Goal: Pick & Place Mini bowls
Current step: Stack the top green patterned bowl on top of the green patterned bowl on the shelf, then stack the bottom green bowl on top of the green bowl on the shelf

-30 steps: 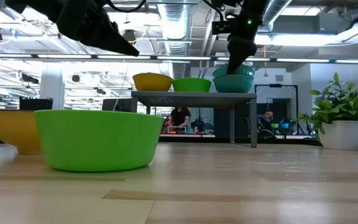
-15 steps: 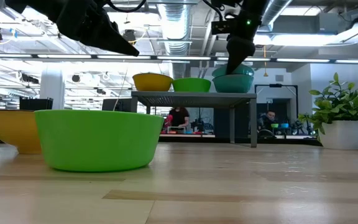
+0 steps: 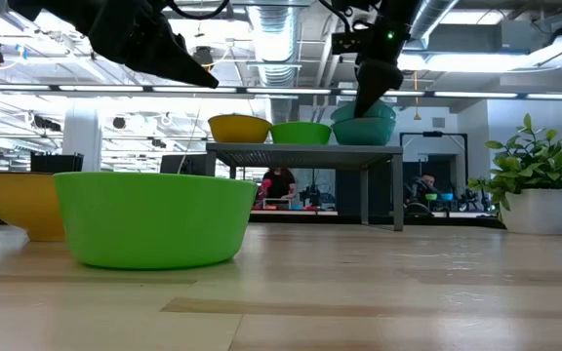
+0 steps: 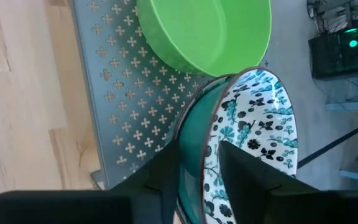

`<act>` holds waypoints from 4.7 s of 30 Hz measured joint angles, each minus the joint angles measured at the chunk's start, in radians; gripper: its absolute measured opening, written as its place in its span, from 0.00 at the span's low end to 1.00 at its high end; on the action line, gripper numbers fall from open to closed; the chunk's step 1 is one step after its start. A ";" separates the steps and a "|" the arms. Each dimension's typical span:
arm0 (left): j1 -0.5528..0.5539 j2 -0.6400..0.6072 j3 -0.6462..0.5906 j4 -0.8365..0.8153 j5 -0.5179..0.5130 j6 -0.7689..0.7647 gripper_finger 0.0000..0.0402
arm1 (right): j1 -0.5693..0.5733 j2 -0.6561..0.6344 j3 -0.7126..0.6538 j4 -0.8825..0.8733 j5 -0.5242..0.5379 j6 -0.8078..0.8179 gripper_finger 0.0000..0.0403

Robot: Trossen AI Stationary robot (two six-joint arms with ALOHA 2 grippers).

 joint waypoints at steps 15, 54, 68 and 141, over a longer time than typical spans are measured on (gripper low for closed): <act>0.000 0.000 0.000 0.000 0.000 0.000 0.39 | 0.009 -0.002 0.008 0.003 0.067 -0.010 0.48; 0.000 0.000 0.000 -0.004 0.000 -0.060 0.39 | 0.462 -0.006 0.088 -0.567 0.018 0.410 0.33; 0.000 0.000 0.000 0.000 0.087 -0.118 0.39 | 0.474 -0.323 -0.326 -0.134 -0.170 0.356 0.30; -0.324 0.522 -0.006 0.435 0.317 -0.320 0.39 | 0.437 -0.430 -0.850 0.945 -0.293 0.182 0.30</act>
